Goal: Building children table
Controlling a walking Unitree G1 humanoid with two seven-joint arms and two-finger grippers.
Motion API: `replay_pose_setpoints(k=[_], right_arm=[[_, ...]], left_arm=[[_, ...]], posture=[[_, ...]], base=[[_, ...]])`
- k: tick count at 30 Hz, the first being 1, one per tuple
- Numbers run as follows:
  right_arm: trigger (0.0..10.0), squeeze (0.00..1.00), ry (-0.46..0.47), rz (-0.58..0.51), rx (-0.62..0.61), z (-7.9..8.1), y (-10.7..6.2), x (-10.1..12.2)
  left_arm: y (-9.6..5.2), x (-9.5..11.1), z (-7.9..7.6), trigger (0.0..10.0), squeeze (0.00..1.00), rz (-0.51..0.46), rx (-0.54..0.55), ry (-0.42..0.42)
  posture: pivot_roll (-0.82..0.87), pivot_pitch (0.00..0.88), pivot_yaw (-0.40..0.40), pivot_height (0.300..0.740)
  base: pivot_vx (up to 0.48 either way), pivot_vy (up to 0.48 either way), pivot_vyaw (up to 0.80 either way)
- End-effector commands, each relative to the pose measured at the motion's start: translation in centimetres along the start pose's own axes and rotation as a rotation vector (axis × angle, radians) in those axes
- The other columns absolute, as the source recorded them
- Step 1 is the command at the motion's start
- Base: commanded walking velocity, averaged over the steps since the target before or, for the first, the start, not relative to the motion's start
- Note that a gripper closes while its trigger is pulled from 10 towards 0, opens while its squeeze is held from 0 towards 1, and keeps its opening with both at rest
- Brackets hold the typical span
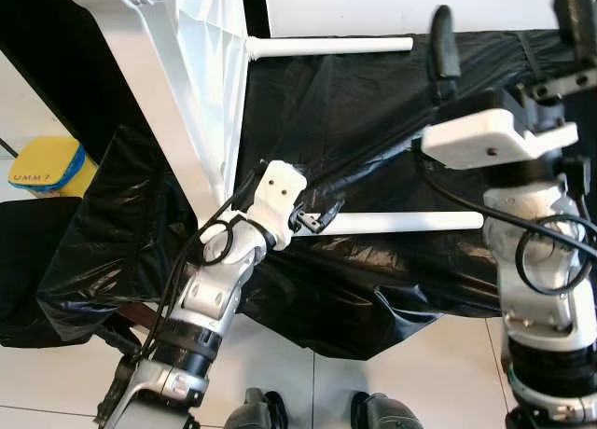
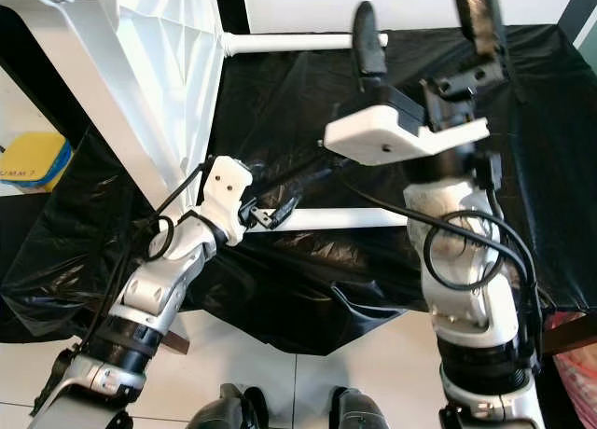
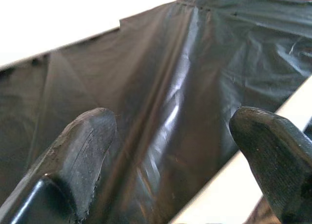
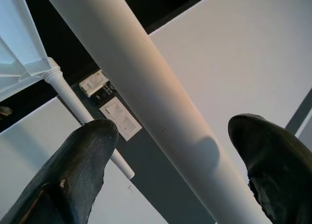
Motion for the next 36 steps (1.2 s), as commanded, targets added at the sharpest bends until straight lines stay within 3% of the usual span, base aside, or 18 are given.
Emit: replay_pose_setpoints(k=[1, 6, 9, 23, 26, 30, 31, 32, 33, 36], right_arm=[[10.0, 0.00, 0.024, -0.025, 0.038, 0.4, 0.1, 0.4], [10.0, 0.00, 0.025, -0.050, 0.108, 1.0, 0.5, 0.7], [10.0, 0.00, 0.017, -0.097, 0.170, 1.0, 1.6, 1.2], [10.0, 0.00, 0.014, -0.131, 0.241, 0.7, 3.9, 2.0], [10.0, 0.00, 0.002, -0.100, 0.308, 2.2, 5.0, 1.4], [10.0, 0.00, -0.008, -0.080, 0.350, 2.8, 5.8, 0.9], [4.3, 0.00, -0.019, -0.078, 0.365, 2.9, 6.1, 0.8], [4.3, 0.00, -0.026, -0.077, 0.374, 2.9, 6.3, 0.8], [0.2, 0.00, -0.035, -0.077, 0.382, 2.9, 6.6, 0.7], [0.5, 0.00, -0.048, -0.078, 0.387, 2.9, 7.0, 0.8]], left_arm=[[0.0, -0.4, 0.0, 10.0, 0.00, 0.003, -0.012, -0.011], [0.4, -0.1, 0.3, 10.0, 0.00, -0.006, -0.010, -0.007], [1.2, 0.3, 1.0, 10.0, 0.00, -0.020, -0.002, -0.013], [3.5, 0.6, 1.2, 10.0, 0.00, -0.030, 0.009, -0.023], [4.1, 0.2, 1.7, 10.0, 0.00, -0.024, 0.050, -0.053], [4.4, -0.1, 2.0, 10.0, 0.00, -0.016, 0.085, -0.069], [4.6, -0.3, 2.1, 10.0, 0.00, -0.010, 0.106, -0.070], [4.8, -0.4, 2.2, 10.0, 0.00, -0.007, 0.119, -0.068], [4.9, -0.6, 2.4, 10.0, 0.00, 0.000, 0.139, -0.088], [5.1, -1.0, 2.6, 10.0, 0.00, 0.004, 0.166, -0.129]], posture=[[-0.13, 0.207, 0.070, 0.740], [-0.14, 0.204, 0.077, 0.740], [-0.16, 0.198, 0.096, 0.740], [-0.20, 0.192, 0.121, 0.740], [-0.24, 0.185, 0.129, 0.740], [-0.25, 0.180, 0.127, 0.740], [-0.26, 0.177, 0.126, 0.740], [-0.26, 0.177, 0.126, 0.740], [-0.27, 0.173, 0.125, 0.740], [-0.28, 0.170, 0.125, 0.740]], base=[[0.000, 0.000, 0.00], [0.000, 0.000, 0.00], [0.000, 0.000, 0.00], [0.000, 0.000, 0.00], [0.000, 0.000, 0.00], [0.000, 0.000, 0.00], [0.000, 0.000, 0.00], [0.000, 0.000, 0.00], [0.000, 0.000, 0.00], [0.000, 0.000, 0.00]])
Point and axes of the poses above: a point about 5 cm out from each wrist's last joint towards the gripper, its own y axis pointing out of the wrist towards the gripper, its own x axis along the axis of the wrist's last joint, z = x × y, the point moved 4 cm from there along y, pointing out of the wrist towards the gripper, and after that the axes turned 5 degrees about -y, right-handed, at the moved point
